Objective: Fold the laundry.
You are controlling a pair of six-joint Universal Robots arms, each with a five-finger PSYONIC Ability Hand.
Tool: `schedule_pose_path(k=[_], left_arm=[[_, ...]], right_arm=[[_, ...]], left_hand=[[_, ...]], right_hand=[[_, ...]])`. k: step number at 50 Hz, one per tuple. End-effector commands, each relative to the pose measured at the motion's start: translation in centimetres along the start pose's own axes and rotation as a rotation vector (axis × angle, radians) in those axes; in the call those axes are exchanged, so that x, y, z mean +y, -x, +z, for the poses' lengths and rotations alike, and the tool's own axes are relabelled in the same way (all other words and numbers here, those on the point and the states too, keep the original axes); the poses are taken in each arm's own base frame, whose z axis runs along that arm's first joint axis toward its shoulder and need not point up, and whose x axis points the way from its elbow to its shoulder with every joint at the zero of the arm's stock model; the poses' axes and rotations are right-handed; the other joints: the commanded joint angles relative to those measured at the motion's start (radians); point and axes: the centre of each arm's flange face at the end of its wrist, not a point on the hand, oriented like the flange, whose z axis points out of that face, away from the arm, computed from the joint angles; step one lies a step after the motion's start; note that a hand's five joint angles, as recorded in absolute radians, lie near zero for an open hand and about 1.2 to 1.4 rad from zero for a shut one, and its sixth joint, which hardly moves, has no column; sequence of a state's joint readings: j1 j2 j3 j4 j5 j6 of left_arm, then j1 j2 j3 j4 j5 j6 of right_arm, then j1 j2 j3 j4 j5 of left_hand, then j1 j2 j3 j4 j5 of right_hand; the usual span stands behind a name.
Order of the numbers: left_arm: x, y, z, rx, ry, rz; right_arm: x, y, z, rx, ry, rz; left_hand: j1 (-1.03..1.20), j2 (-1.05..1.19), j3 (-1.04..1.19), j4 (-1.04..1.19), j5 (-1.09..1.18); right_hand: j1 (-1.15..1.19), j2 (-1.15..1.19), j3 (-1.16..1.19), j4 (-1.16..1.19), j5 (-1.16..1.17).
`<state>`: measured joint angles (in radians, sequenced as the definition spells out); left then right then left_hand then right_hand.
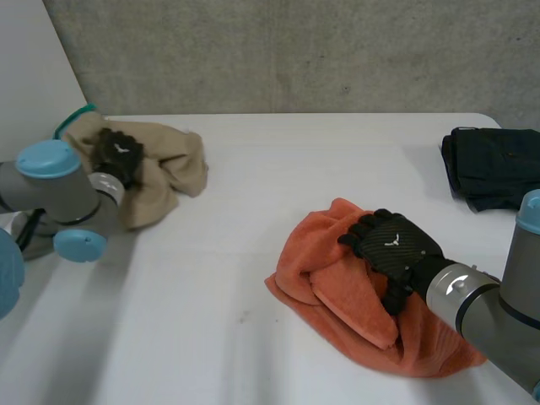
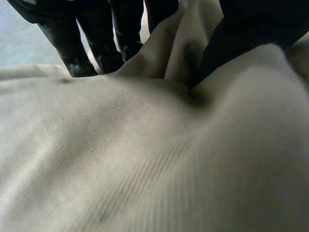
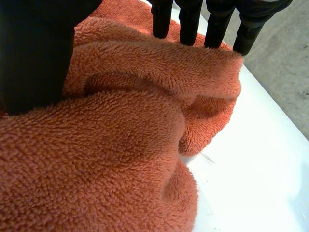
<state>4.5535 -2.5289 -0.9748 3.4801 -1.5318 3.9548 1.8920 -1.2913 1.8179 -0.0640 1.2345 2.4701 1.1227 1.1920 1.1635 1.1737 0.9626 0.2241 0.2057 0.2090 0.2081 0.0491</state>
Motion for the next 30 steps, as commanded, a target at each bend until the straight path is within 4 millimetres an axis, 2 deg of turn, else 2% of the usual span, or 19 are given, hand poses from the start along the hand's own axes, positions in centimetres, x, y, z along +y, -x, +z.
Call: schedule_pose_path(k=[1,6,7,10,11,14,15,17,20,22,24,29,30], left_arm=[[2.6,3.4,0.8,-0.208,0.132,0.114],[2.7,2.0,-0.3,-0.159,0.156,0.151],[2.2,1.6,-0.9,-0.141,0.150,0.142],[-0.3,1.9,-1.9,-0.139,0.108,0.116],[-2.0,2.2,-2.7,-0.137,0.079,0.095],[-3.7,2.6,-4.0,-0.126,0.050,0.056],[-5.0,3.3,-4.9,-0.120,0.031,0.030],[-6.1,4.0,-5.9,-0.117,0.014,0.004],[-8.5,4.8,-8.3,-0.085,-0.019,-0.045],[-10.4,4.6,-10.3,-0.041,-0.044,-0.067],[-11.5,4.4,-11.8,-0.005,-0.051,-0.070],[-13.6,2.4,-16.6,0.168,-0.069,-0.062],[-14.2,1.4,-18.2,0.242,-0.084,-0.057]], right_arm=[[-0.3,-0.2,-0.1,0.004,-0.009,0.002],[-0.4,-0.3,-0.1,0.010,-0.012,0.014],[-0.5,-0.4,-0.1,0.013,-0.013,0.015],[-1.5,-0.9,-0.6,0.036,-0.039,0.003],[-1.8,-1.1,-0.9,0.045,-0.051,-0.001],[-3.3,-1.9,-1.7,0.080,-0.100,-0.015],[-3.7,-2.2,-1.9,0.092,-0.113,-0.017],[-4.8,-2.7,-2.7,0.119,-0.147,-0.026],[-5.8,-3.1,-3.5,0.130,-0.168,-0.025],[-6.3,-3.6,-4.3,0.137,-0.164,-0.020],[-6.4,-4.1,-4.8,0.141,-0.141,-0.007],[-5.1,-5.8,-6.4,0.112,0.045,0.085],[-4.7,-6.1,-6.7,0.108,0.078,0.102]], left_hand=[[0.274,0.204,0.233,0.223,0.259],[0.274,0.204,0.233,0.223,0.259],[-0.034,-0.103,-0.075,-0.085,-0.049],[-0.386,-0.455,-0.426,-0.437,-0.400],[-0.532,-0.601,-0.573,-0.583,-0.546],[-0.551,-0.620,-0.592,-0.602,-0.565],[-0.568,-0.638,-0.609,-0.619,-0.583],[-0.621,-0.690,-0.662,-0.672,-0.636],[-0.783,-0.852,-0.823,-0.834,-0.797],[-0.876,-0.946,-0.917,-0.927,-0.891],[-0.921,-0.990,-0.962,-0.972,-0.935],[-0.930,-0.999,-0.971,-0.981,-0.944],[-0.930,-0.999,-0.971,-0.981,-0.944]], right_hand=[[-0.050,-0.031,-0.034,-0.034,-0.049],[-0.050,-0.031,-0.034,-0.034,-0.049],[-0.050,-0.031,-0.034,-0.034,-0.049],[-0.050,-0.031,-0.034,-0.034,-0.049],[-0.050,-0.031,-0.034,-0.034,-0.049],[-0.050,-0.031,-0.034,-0.034,-0.049],[-0.050,-0.031,-0.034,-0.034,-0.049],[-0.050,-0.031,-0.034,-0.034,-0.049],[-0.050,-0.031,-0.034,-0.034,-0.049],[-0.050,-0.031,-0.034,-0.034,-0.049],[-0.050,-0.031,-0.034,-0.034,-0.049],[-0.050,-0.031,-0.034,-0.034,-0.049],[-0.050,-0.031,-0.034,-0.034,-0.049]])
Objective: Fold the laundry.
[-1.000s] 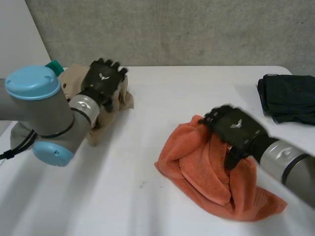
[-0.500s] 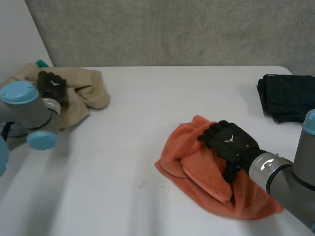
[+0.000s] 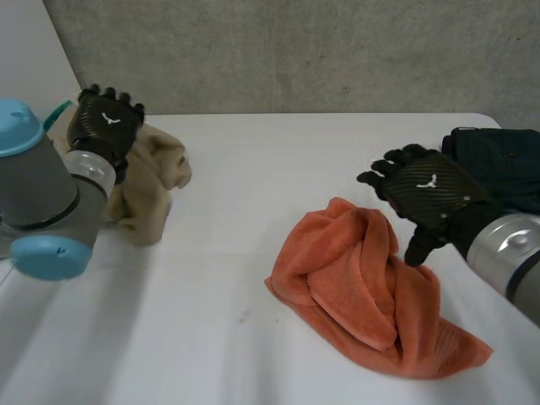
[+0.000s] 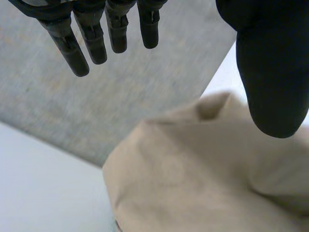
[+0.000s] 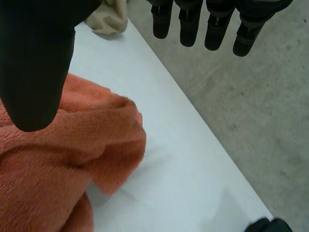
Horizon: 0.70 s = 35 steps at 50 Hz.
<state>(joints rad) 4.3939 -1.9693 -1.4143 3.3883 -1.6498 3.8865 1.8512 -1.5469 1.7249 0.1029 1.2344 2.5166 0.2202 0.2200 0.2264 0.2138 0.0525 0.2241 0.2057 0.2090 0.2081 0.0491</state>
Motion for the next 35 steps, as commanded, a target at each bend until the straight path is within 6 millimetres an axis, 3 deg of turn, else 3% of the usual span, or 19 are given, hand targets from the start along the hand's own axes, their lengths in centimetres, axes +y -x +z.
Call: schedule_pose_path(k=[1,2,5,9,15,25,27,29,30,31,33,34,35], left_arm=[[-3.3,-3.6,-6.8,0.271,-0.038,0.002],[-3.7,-5.0,-8.3,0.347,-0.050,-0.010],[-4.3,-6.7,-9.9,0.425,-0.072,-0.046],[-5.0,-8.6,-11.2,0.501,-0.074,-0.142],[-3.6,-14.7,-9.9,0.610,-0.030,-0.240],[-3.6,-20.1,-8.4,0.700,-0.056,-0.281],[-3.8,-20.9,-8.8,0.736,-0.056,-0.319],[-3.8,-21.3,-9.0,0.756,-0.045,-0.348],[-3.9,-21.3,-9.1,0.759,-0.041,-0.361],[-4.0,-21.2,-9.0,0.755,-0.036,-0.382],[-4.1,-21.1,-8.8,0.745,-0.032,-0.398],[-4.3,-20.8,-8.7,0.737,-0.036,-0.404],[-4.6,-20.4,-8.5,0.715,-0.038,-0.407]], right_arm=[[1.6,-2.5,-2.0,-0.022,0.238,0.110],[2.4,-3.1,-2.4,-0.025,0.292,0.150],[3.5,-3.6,-2.6,-0.014,0.338,0.188],[5.2,-2.8,-2.8,-0.028,0.378,0.221],[7.2,-0.9,-2.7,-0.033,0.377,0.246],[9.5,0.2,-1.3,0.052,0.290,0.375],[10.0,0.5,-0.9,0.046,0.293,0.403],[10.2,0.8,-0.6,0.038,0.294,0.410],[10.2,0.8,-0.5,0.037,0.286,0.406],[10.1,0.7,-0.4,0.038,0.282,0.406],[10.0,0.5,-0.3,0.043,0.276,0.405],[9.8,0.2,-0.2,0.050,0.265,0.396],[9.7,0.1,-0.1,0.054,0.261,0.391]], left_hand=[[-0.021,-0.021,-0.028,-0.015,-0.028],[-0.013,-0.012,-0.019,-0.006,-0.019],[-0.004,-0.004,-0.010,0.003,-0.011],[0.008,0.008,0.002,0.014,0.001],[0.017,0.017,0.011,0.023,0.010],[0.081,0.082,0.075,0.088,0.074],[0.244,0.245,0.238,0.251,0.238],[0.406,0.406,0.400,0.413,0.399],[0.515,0.515,0.509,0.521,0.508],[0.850,0.850,0.844,0.857,0.843],[1.175,1.175,1.169,1.181,1.168],[1.176,1.176,1.170,1.182,1.169],[1.176,1.176,1.170,1.182,1.169]], right_hand=[[-0.050,-0.031,-0.034,-0.034,-0.049],[-0.050,-0.031,-0.034,-0.034,-0.049],[-0.050,-0.031,-0.034,-0.034,-0.049],[-0.050,-0.031,-0.034,-0.034,-0.049],[-0.050,-0.031,-0.034,-0.034,-0.049],[-0.050,-0.031,-0.034,-0.034,-0.049],[-0.050,-0.031,-0.034,-0.034,-0.049],[0.074,0.093,0.089,0.090,0.075],[0.337,0.355,0.352,0.353,0.337],[0.485,0.503,0.500,0.501,0.485],[0.787,0.806,0.802,0.803,0.787],[1.117,1.135,1.132,1.133,1.117],[1.172,1.190,1.187,1.188,1.172]])
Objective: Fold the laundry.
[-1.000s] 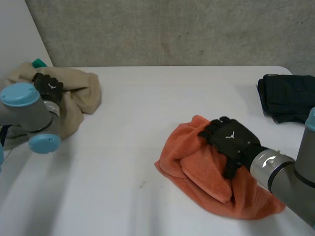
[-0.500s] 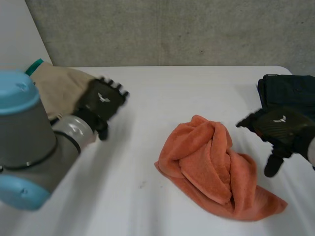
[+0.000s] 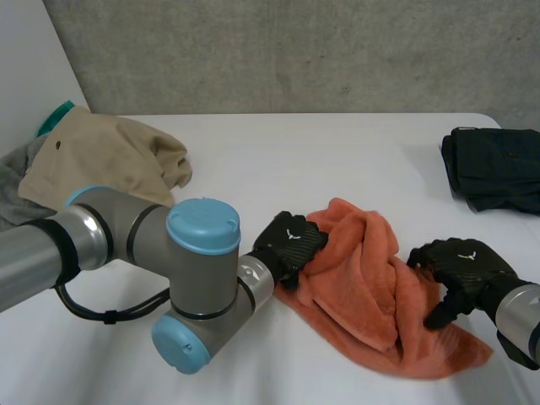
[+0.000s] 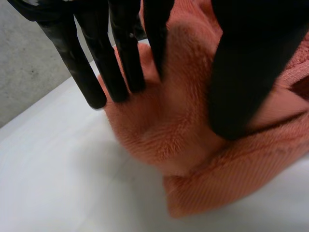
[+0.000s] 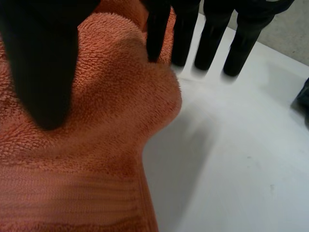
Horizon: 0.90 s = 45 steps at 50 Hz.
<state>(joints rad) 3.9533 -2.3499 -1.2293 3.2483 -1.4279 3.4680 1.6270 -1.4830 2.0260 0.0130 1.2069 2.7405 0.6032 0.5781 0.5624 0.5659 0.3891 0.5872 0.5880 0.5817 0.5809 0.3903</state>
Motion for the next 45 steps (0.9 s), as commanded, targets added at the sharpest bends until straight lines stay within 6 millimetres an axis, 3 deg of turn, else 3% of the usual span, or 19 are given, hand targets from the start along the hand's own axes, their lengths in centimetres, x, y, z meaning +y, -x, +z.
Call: schedule_pose_path(k=[1,3,4,7,12,15,18,21,26,29,33,37,41,42,43,44,45], left_arm=[[-1.5,0.7,-0.3,-0.041,-0.029,-0.062],[-3.3,1.8,-1.1,-0.093,-0.060,-0.053],[-5.2,2.9,-2.2,-0.152,-0.095,-0.045],[-7.7,4.2,-4.0,-0.228,-0.141,-0.038],[-13.0,6.5,-9.2,-0.335,-0.275,-0.024],[-14.2,7.4,-11.7,-0.371,-0.315,-0.024],[-14.5,7.5,-12.9,-0.381,-0.327,-0.025],[-14.3,7.3,-13.9,-0.385,-0.327,-0.024],[-12.8,7.1,-13.9,-0.383,-0.286,-0.027],[-11.3,7.6,-13.4,-0.395,-0.237,-0.036],[-8.5,8.1,-11.9,-0.397,-0.152,-0.050],[-5.3,8.3,-10.0,-0.393,-0.062,-0.067],[-2.2,9.1,-7.5,-0.406,-0.005,-0.081],[-1.3,10.3,-6.4,-0.435,-0.007,-0.087],[-1.1,10.7,-6.0,-0.444,-0.009,-0.088],[-0.9,11.2,-5.6,-0.459,-0.016,-0.087],[-0.6,11.8,-5.1,-0.474,-0.022,-0.090]], right_arm=[[-0.9,-0.4,0.5,0.007,-0.034,-0.019],[-1.8,-0.9,0.6,0.021,-0.056,-0.036],[-2.3,-1.1,0.7,0.030,-0.068,-0.043],[-4.1,-2.0,0.6,0.059,-0.120,-0.071],[-8.7,-3.3,-0.7,0.119,-0.264,-0.147],[-11.5,-4.0,-1.5,0.155,-0.361,-0.186],[-13.9,-4.8,-1.7,0.183,-0.434,-0.210],[-15.5,-4.7,-1.4,0.178,-0.498,-0.233],[-16.1,-1.4,3.0,0.069,-0.573,-0.282],[-14.7,0.8,6.0,-0.003,-0.545,-0.292],[-11.7,2.0,10.1,-0.060,-0.460,-0.280],[-9.2,2.2,13.6,-0.066,-0.399,-0.315],[-8.7,2.1,15.7,-0.045,-0.406,-0.389],[-8.7,2.0,16.0,-0.033,-0.412,-0.405],[-8.7,1.9,16.2,-0.019,-0.414,-0.416],[-8.8,1.8,16.4,-0.005,-0.415,-0.425],[-9.0,1.5,16.6,0.031,-0.421,-0.436]], left_hand=[[0.793,0.818,0.834,0.830,0.833],[0.793,0.818,0.834,0.830,0.833],[0.793,0.818,0.834,0.830,0.833],[0.793,0.818,0.834,0.830,0.833],[0.793,0.818,0.834,0.830,0.833],[0.793,0.818,0.834,0.830,0.833],[0.793,0.818,0.834,0.830,0.833],[0.793,0.818,0.834,0.830,0.833],[0.793,0.818,0.834,0.830,0.833],[0.793,0.818,0.834,0.830,0.833],[0.793,0.818,0.834,0.830,0.833],[0.793,0.818,0.834,0.830,0.833],[0.793,0.818,0.834,0.830,0.833],[0.793,0.818,0.834,0.830,0.833],[0.793,0.818,0.834,0.830,0.833],[0.793,0.818,0.834,0.830,0.833],[0.793,0.818,0.834,0.830,0.833]], right_hand=[[0.809,0.808,0.815,0.815,0.831],[0.809,0.808,0.815,0.815,0.831],[0.809,0.808,0.815,0.815,0.831],[0.809,0.808,0.815,0.815,0.831],[0.809,0.808,0.815,0.815,0.831],[0.809,0.808,0.815,0.815,0.831],[0.809,0.808,0.815,0.815,0.831],[0.809,0.808,0.815,0.815,0.831],[0.809,0.808,0.815,0.815,0.831],[0.809,0.808,0.815,0.815,0.831],[0.809,0.808,0.815,0.815,0.831],[0.809,0.808,0.815,0.815,0.831],[0.809,0.808,0.815,0.815,0.831],[0.809,0.808,0.815,0.815,0.831],[0.758,0.757,0.763,0.764,0.780],[0.562,0.562,0.568,0.569,0.585],[0.023,0.022,0.028,0.029,0.045]])
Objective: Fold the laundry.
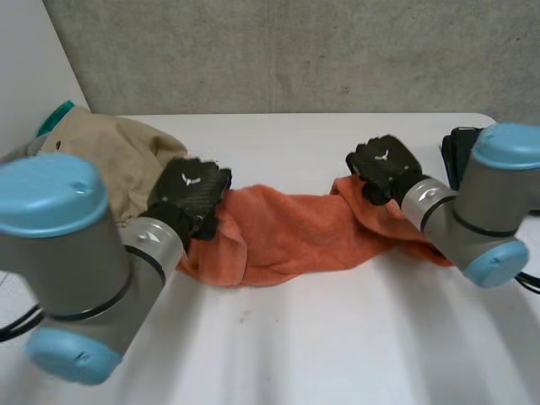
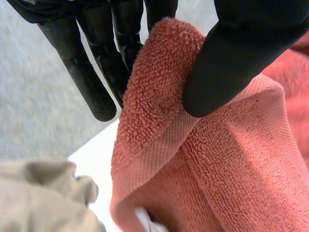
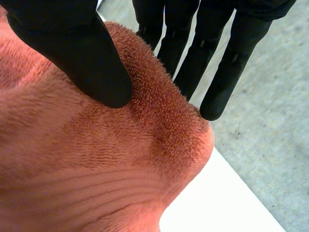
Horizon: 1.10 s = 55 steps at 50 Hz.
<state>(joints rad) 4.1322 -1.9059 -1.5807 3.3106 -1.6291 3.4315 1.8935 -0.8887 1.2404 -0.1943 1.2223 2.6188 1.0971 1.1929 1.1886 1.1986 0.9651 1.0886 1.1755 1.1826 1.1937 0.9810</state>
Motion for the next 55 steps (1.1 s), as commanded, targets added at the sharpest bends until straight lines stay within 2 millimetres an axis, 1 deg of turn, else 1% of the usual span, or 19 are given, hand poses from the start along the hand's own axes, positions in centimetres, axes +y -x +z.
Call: schedule_pose_path(k=[1,2,3,4,6,9,10,13,18,19,23,27,34,39,47,49,53,54,55], left_arm=[[3.2,2.1,5.2,-0.088,0.001,-0.014],[3.3,2.2,5.6,-0.094,-0.001,-0.014],[3.3,2.5,5.9,-0.101,-0.005,-0.015],[3.1,3.2,6.4,-0.118,-0.013,-0.017],[3.0,3.6,6.5,-0.125,-0.015,-0.019],[2.9,3.5,6.0,-0.118,-0.011,-0.018],[2.7,3.5,5.6,-0.117,-0.015,-0.018],[1.4,3.7,3.4,-0.117,-0.035,-0.018],[1.0,3.2,-0.5,-0.105,-0.037,-0.001],[0.9,2.9,-1.7,-0.094,-0.038,0.014],[1.5,1.2,-3.9,-0.016,-0.041,0.081],[2.4,-0.8,-4.5,0.074,-0.076,0.183],[5.1,-1.8,-2.5,0.094,-0.059,0.351],[6.8,-1.6,-0.6,0.083,-0.048,0.468],[9.6,-3.1,1.2,0.188,-0.028,0.542],[9.8,-3.2,1.6,0.196,-0.031,0.548],[9.8,-3.0,2.4,0.183,-0.037,0.566],[9.5,-2.9,2.5,0.177,-0.047,0.570],[9.3,-2.8,2.5,0.173,-0.053,0.571]], right_arm=[[1.4,-0.9,1.9,0.088,0.009,-0.111],[1.2,-1.1,1.9,0.105,0.008,-0.116],[1.0,-1.1,1.9,0.118,0.011,-0.116],[0.1,-1.1,1.6,0.146,0.007,-0.118],[-1.0,-1.3,0.8,0.169,0.008,-0.120],[-2.1,-1.5,-0.8,0.184,0.017,-0.119],[-2.7,-1.5,-2.0,0.184,0.025,-0.120],[-2.9,-1.3,-3.6,0.173,0.047,-0.110],[-2.5,0.3,-7.1,0.105,0.137,-0.084],[-2.6,0.5,-7.6,0.096,0.145,-0.082],[-2.5,1.5,-9.7,0.052,0.175,-0.076],[-2.0,2.6,-10.6,-0.001,0.189,-0.063],[-0.9,3.1,-11.6,-0.037,0.239,-0.029],[-0.2,3.3,-11.9,-0.044,0.263,-0.016],[0.3,3.7,-12.1,-0.053,0.280,-0.009],[0.5,3.7,-12.1,-0.052,0.287,-0.003],[0.9,3.3,-12.2,-0.040,0.304,0.004],[0.9,3.3,-12.2,-0.036,0.307,0.004],[0.9,3.2,-12.2,-0.035,0.308,0.004]], left_hand=[[0.131,0.035,0.040,0.029,0.088],[0.004,-0.092,-0.087,-0.097,-0.038],[-0.160,-0.256,-0.251,-0.261,-0.202],[-0.510,-0.606,-0.602,-0.612,-0.553],[-0.672,-0.768,-0.763,-0.773,-0.714],[-0.678,-0.774,-0.770,-0.780,-0.721],[-0.678,-0.774,-0.770,-0.780,-0.721],[-0.666,-0.762,-0.758,-0.768,-0.709],[-0.608,-0.704,-0.699,-0.709,-0.650],[-0.538,-0.634,-0.629,-0.639,-0.580],[-0.490,-0.586,-0.582,-0.592,-0.533],[-0.505,-0.601,-0.596,-0.606,-0.547],[-0.537,-0.633,-0.629,-0.639,-0.580],[-0.537,-0.633,-0.629,-0.639,-0.580],[-0.505,-0.601,-0.596,-0.607,-0.548],[-0.409,-0.504,-0.500,-0.510,-0.451],[0.096,0.000,0.004,-0.006,0.053],[0.297,0.201,0.206,0.196,0.255],[0.299,0.203,0.208,0.198,0.257]], right_hand=[[-0.711,-0.798,-0.805,-0.816,-0.778],[-0.899,-0.986,-0.993,-1.004,-0.966],[-0.914,-1.001,-1.008,-1.019,-0.981],[-0.914,-1.001,-1.008,-1.019,-0.981],[-0.914,-1.001,-1.008,-1.019,-0.981],[-0.914,-1.001,-1.008,-1.019,-0.981],[-0.914,-1.001,-1.008,-1.019,-0.981],[-0.914,-1.001,-1.008,-1.019,-0.981],[-0.914,-1.001,-1.008,-1.019,-0.981],[-0.914,-1.001,-1.008,-1.019,-0.981],[-0.914,-1.001,-1.008,-1.019,-0.981],[-0.914,-1.001,-1.008,-1.019,-0.981],[-0.914,-1.001,-1.008,-1.019,-0.981],[-0.914,-1.001,-1.008,-1.019,-0.981],[-0.914,-1.001,-1.008,-1.019,-0.981],[-0.914,-1.001,-1.008,-1.019,-0.981],[-0.914,-1.001,-1.008,-1.019,-0.981],[-0.914,-1.001,-1.008,-1.019,-0.981],[-0.914,-1.001,-1.008,-1.019,-0.981]])
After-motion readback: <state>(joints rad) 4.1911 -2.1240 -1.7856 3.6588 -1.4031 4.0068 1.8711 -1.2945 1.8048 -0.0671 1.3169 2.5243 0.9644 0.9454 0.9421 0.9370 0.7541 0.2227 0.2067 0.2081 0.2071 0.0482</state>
